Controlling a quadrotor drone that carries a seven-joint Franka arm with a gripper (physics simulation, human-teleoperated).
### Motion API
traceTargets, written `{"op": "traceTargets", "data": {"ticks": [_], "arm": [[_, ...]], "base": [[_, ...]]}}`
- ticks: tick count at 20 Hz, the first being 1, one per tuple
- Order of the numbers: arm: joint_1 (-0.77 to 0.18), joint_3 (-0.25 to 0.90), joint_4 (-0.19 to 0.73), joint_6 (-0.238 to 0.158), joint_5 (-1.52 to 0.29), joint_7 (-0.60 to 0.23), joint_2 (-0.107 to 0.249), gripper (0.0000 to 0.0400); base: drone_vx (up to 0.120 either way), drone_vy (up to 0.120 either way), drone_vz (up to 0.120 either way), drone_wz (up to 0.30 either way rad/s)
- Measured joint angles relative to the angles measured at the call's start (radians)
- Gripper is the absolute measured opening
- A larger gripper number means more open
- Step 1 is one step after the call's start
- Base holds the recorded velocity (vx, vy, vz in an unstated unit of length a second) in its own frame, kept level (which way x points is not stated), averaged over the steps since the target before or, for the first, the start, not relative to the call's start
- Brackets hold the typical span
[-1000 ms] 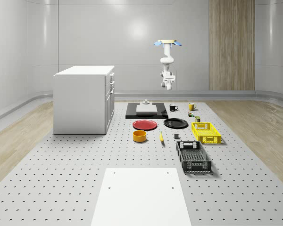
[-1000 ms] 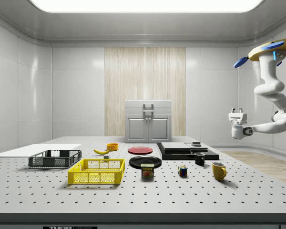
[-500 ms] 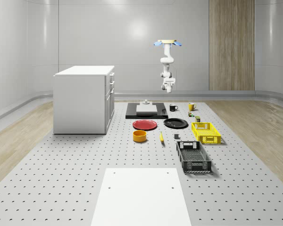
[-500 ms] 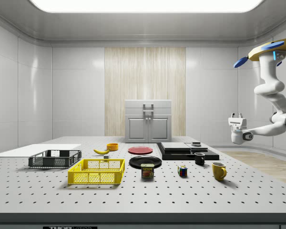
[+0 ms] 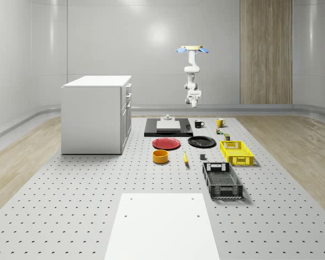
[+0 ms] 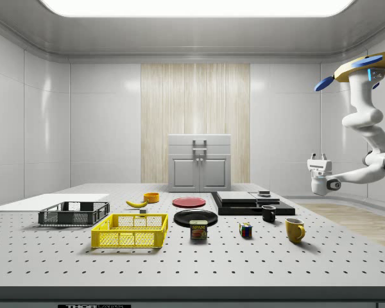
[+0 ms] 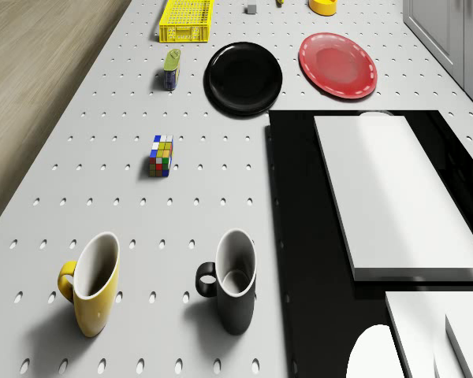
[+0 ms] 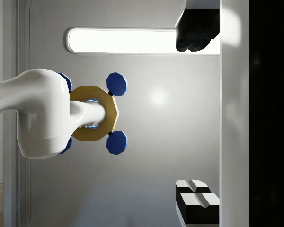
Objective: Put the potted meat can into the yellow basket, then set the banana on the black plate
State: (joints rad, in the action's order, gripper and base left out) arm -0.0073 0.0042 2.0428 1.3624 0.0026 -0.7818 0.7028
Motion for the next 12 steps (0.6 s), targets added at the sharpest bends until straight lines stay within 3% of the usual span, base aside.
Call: {"op": "traceTargets", "data": {"ticks": [4,12], "arm": [[0.000,0.000,0.000,0.002,0.000,0.000,0.001,0.0400],[-0.001,0.002,0.003,0.007,-0.001,0.000,0.005,0.0400]], "base": [[0.020,0.020,0.000,0.000],[0.120,0.120,0.000,0.000]]}}
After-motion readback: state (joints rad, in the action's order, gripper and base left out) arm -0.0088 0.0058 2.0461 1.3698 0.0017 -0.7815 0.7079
